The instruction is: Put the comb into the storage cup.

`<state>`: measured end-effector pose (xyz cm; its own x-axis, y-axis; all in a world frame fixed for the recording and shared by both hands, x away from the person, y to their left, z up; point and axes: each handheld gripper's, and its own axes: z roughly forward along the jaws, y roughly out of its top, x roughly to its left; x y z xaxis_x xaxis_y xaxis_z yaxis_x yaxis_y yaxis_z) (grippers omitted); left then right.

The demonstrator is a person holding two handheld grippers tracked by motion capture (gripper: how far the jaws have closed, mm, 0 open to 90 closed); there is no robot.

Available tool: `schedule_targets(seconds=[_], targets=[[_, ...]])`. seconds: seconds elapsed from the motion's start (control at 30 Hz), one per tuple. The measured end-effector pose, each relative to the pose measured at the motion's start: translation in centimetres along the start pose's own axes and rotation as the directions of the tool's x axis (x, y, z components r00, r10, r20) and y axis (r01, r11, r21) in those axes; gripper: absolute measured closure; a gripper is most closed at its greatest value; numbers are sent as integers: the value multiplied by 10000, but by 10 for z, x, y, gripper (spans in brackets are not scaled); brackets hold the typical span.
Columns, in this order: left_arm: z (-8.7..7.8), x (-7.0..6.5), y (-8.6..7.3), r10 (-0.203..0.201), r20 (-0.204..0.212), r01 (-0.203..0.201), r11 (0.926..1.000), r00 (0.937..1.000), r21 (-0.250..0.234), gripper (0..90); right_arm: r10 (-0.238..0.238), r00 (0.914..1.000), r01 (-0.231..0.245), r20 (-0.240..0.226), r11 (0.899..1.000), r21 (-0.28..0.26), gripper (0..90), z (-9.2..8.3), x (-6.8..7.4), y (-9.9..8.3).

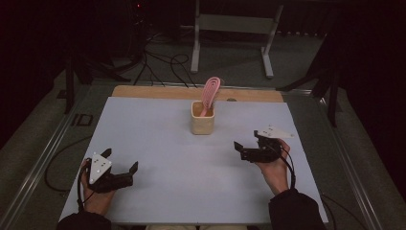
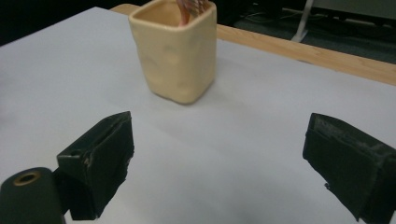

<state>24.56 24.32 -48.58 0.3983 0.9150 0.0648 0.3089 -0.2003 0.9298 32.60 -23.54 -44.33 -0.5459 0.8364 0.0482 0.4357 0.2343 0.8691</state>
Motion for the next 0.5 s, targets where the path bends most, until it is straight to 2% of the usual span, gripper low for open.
schedule_targets(seconds=[0.07, 0.17, 0.23, 0.37, 0.5], targets=[[-2, 2, 1, -20, -21, 20, 10000, 10000, -63, 2, -50, 9999, 51, 97, 9999, -116, 87, -5, -1, -9], [-3, 4, 2, -101, -81, 100, 9999, 9999, -129, 2, 206, 9997, -209, -99, 9993, -295, 87, -14, -4, -19], [-4, 5, 2, -136, -113, 134, 9998, 9998, -146, 2, -15, 10000, 19, 58, 9978, -656, 87, -21, -3, -29], [-7, 9, 2, -230, -151, 227, 9995, 9996, -228, 2, -205, 9996, 224, 201, 9952, -957, 87, -28, 0, -45], [-9, 10, 1, -211, -156, 207, 9995, 9997, -224, 2, 18, 9998, 11, 197, 9893, -1456, 87, -36, 2, -58]])
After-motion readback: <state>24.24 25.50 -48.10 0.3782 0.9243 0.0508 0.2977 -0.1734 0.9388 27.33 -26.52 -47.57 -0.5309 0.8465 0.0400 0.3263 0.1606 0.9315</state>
